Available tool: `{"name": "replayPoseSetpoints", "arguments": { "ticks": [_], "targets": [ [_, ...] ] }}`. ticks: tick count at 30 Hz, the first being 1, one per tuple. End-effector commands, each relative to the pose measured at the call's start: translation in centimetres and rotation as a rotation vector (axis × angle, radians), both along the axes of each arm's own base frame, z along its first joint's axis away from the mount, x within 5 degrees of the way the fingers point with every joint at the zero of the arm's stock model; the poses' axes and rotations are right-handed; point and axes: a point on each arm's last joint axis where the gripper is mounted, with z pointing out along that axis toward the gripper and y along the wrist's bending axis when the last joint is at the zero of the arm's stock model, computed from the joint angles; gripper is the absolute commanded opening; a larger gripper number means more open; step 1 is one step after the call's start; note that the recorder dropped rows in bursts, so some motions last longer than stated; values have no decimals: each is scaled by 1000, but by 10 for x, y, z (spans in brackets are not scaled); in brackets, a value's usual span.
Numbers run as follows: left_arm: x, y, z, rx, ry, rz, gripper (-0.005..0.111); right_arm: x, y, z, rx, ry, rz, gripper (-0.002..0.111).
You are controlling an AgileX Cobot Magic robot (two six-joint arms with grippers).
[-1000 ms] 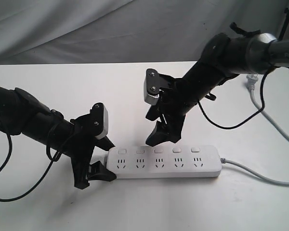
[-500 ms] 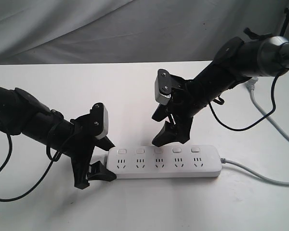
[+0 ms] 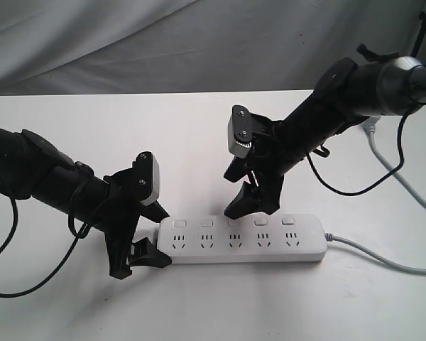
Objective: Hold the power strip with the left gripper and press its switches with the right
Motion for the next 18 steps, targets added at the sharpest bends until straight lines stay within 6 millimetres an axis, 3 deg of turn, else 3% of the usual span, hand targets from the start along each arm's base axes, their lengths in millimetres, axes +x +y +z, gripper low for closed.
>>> {"name": "replayPoseSetpoints", "arguments": {
  "ticks": [1, 18],
  "targets": [
    [2, -1, 0, 3, -11, 8, 0, 1, -3, -7, -4, 1, -5, 74],
    [2, -1, 0, 3, -11, 8, 0, 2, -6, -29, -62, 15, 7, 74]
  ]
}}
